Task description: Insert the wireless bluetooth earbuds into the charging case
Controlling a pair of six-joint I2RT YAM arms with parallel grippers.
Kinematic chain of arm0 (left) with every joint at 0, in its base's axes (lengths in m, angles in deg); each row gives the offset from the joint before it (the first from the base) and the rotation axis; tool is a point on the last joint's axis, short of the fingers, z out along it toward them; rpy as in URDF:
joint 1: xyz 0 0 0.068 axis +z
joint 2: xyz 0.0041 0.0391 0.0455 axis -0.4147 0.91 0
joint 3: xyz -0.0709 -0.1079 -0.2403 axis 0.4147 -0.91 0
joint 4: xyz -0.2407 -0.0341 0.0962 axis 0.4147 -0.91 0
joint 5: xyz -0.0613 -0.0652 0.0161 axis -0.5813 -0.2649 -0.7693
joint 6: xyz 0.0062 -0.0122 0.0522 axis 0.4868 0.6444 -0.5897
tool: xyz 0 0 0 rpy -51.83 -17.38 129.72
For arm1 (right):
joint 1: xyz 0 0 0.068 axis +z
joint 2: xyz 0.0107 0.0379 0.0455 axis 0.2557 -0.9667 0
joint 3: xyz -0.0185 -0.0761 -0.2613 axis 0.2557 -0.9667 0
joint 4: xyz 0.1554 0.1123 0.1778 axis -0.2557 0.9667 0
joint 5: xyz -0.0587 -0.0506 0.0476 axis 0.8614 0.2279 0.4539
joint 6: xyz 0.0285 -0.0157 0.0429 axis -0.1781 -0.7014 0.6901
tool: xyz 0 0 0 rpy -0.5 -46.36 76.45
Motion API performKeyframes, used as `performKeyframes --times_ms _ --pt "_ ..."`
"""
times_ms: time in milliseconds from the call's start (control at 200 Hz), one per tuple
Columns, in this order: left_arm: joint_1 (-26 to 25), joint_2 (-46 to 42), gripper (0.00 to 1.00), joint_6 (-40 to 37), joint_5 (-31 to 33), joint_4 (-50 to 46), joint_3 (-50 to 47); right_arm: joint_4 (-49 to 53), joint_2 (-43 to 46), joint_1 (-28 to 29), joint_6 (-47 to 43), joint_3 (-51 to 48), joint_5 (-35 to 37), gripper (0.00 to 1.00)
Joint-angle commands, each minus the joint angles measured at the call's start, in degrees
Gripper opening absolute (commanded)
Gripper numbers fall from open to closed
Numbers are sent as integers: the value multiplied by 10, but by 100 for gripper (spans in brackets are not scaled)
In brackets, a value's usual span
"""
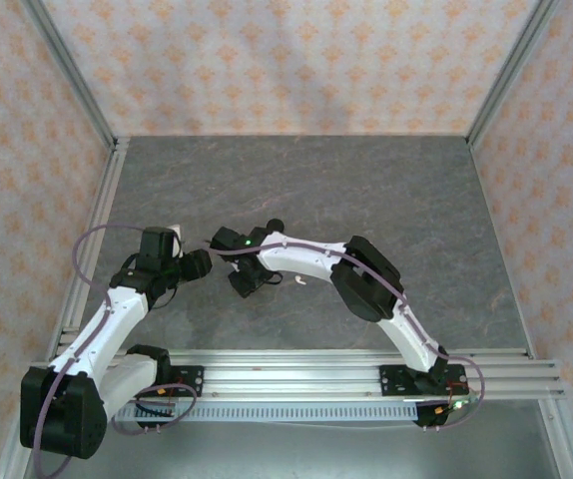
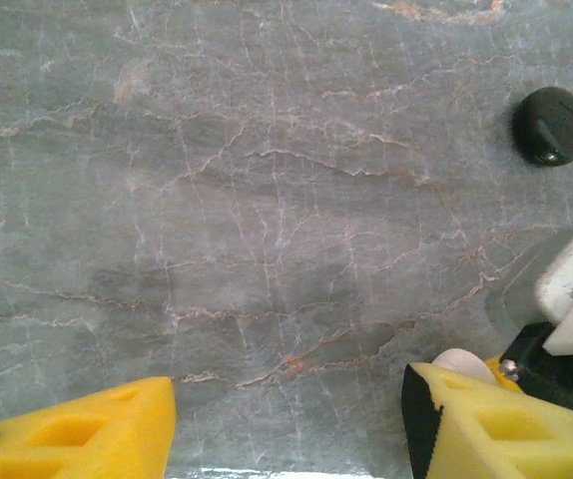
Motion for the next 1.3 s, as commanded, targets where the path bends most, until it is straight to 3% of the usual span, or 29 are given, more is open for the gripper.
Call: performKeyframes --times_ms 0,305,650,1296 --pt "5 -12 61 2 5 -26 30 -17 43 2 -13 -43 30 43" --pt "5 -39 60 -17 -119 -30 51 -83 179 0 -14 -152 56 37" --pt "-2 -48 57 -21 -238 -18 67 -115 334 -1 -5 -266 78 36" --pt "-171 20 56 12 -267 20 168 -156 562 -1 -28 -410 89 36"
